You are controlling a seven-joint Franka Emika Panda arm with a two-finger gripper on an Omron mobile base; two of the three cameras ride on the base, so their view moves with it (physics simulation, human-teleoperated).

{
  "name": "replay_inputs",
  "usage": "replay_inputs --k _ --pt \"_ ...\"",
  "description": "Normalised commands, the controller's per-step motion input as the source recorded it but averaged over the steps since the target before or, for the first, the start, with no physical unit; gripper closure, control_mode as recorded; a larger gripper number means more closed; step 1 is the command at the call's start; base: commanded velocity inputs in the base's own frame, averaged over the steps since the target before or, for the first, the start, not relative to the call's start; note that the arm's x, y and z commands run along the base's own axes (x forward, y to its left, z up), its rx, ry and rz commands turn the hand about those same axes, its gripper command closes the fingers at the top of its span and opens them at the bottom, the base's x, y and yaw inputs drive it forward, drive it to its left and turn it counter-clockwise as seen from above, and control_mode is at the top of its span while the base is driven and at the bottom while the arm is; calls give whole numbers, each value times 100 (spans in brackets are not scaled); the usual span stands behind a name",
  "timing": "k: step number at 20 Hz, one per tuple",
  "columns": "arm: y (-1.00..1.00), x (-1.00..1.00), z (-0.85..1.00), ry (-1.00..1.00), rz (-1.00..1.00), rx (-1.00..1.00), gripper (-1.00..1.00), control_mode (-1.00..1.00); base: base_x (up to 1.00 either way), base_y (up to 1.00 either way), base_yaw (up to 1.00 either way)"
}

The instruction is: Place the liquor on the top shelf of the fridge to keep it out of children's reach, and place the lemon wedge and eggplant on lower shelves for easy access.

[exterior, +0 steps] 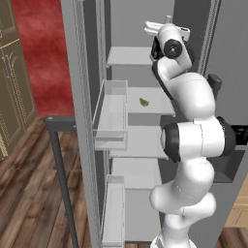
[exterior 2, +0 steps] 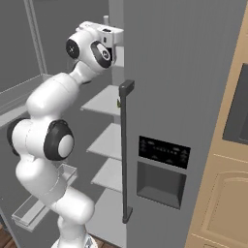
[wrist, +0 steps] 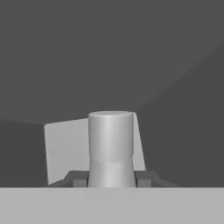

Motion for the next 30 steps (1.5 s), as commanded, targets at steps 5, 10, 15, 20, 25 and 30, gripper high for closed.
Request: replay_inputs --k 5,10,15,20,25,30 --pt "0 61 0 0 0 0 100 -100 0 0 0" --pt "0 55 0 0 0 0 100 -100 0 0 0" --pt "7 45 0 0 0 -1 -100 -100 0 0 0" --pt "1 12 8 0 0 -2 -100 -100 0 0 0" --pt "0 0 25 0 -2 -1 -100 -100 0 0 0" --pt "0 -6 28 0 -3 -3 -100 -100 0 0 0"
